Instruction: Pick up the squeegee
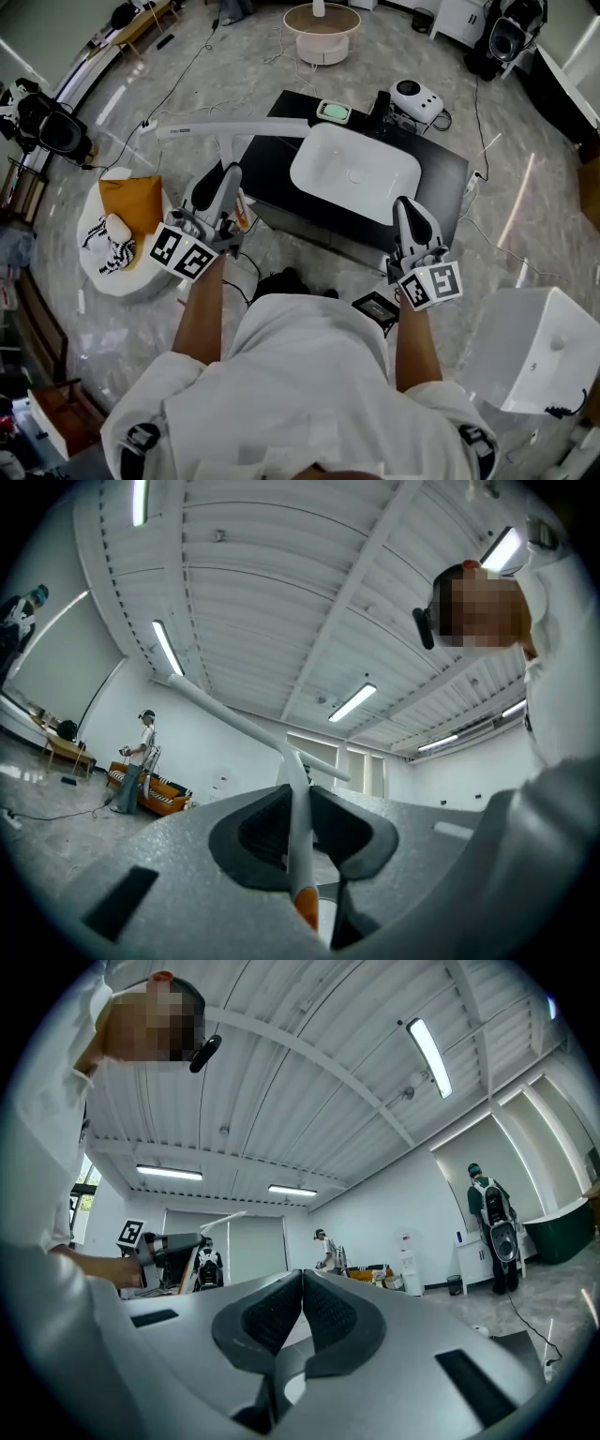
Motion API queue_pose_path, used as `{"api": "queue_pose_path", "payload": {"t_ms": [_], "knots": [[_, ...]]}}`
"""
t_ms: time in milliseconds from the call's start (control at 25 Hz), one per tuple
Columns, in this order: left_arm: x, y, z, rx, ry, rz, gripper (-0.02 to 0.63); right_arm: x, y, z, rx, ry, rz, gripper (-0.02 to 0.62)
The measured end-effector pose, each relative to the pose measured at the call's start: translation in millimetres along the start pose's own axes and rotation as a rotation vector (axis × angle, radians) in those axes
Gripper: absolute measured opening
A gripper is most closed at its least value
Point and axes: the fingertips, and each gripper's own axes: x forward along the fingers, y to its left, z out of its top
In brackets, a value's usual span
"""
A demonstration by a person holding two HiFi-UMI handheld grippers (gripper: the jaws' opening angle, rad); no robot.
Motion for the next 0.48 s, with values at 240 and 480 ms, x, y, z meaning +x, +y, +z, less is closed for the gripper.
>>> {"api": "queue_pose_path", "payload": {"t_ms": [240, 480], "knots": [[-15.7, 13.2, -6.7, -0.058, -0.065, -0.001, 0.075, -2.2, 2.9, 7.1, -0.016, -0.02, -0.024, 0.014], [-17.9, 29.5, -14.6, -0.046, -0.039, -0.003, 0.075, 12.3, 8.3, 5.7, -0.018, 0.0, -0.043, 0.014]]}}
